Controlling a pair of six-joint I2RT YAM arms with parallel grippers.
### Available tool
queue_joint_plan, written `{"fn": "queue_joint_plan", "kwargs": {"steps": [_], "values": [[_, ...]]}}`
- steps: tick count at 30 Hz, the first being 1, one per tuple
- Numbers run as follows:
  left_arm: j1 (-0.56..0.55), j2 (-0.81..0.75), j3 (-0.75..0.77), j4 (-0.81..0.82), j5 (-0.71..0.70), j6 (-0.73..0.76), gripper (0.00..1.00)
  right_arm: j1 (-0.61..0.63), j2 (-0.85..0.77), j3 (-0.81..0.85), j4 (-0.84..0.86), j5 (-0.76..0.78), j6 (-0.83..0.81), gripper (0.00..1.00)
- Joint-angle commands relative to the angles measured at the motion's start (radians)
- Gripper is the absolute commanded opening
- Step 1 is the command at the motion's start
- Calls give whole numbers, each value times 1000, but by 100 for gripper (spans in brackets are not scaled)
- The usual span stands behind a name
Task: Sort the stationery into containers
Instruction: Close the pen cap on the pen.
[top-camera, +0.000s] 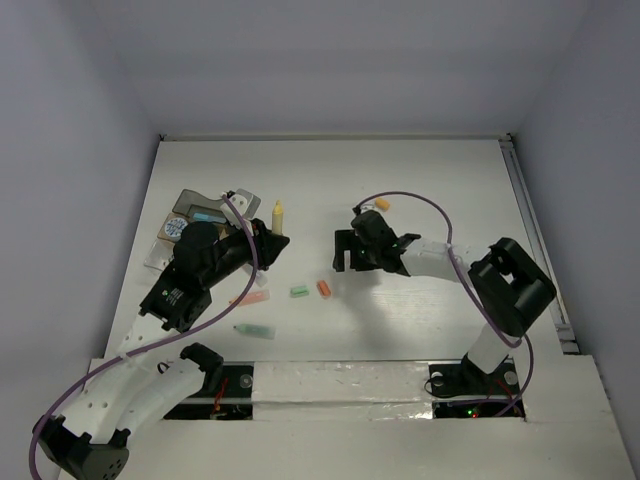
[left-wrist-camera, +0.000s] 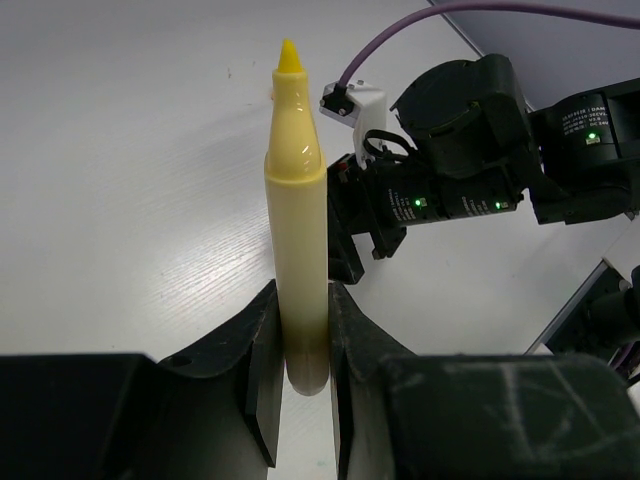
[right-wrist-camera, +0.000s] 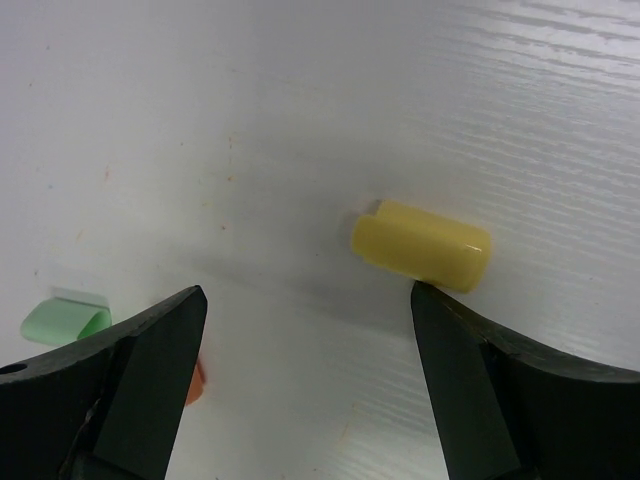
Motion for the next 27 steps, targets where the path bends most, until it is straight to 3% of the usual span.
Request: {"fn": "queue_joint_plan", "kwargs": {"steps": [1,12,27], "values": [[4,-8,-4,27,-2,11,0,-28,9,-13,-6,39,-3,90],[4,-6,-3,27,-1,10,0,-50,112,94,-84,74,-54,85],[4,-14,-3,28,6,11,0,-50,214,243,-286,167,-118,58]]}}
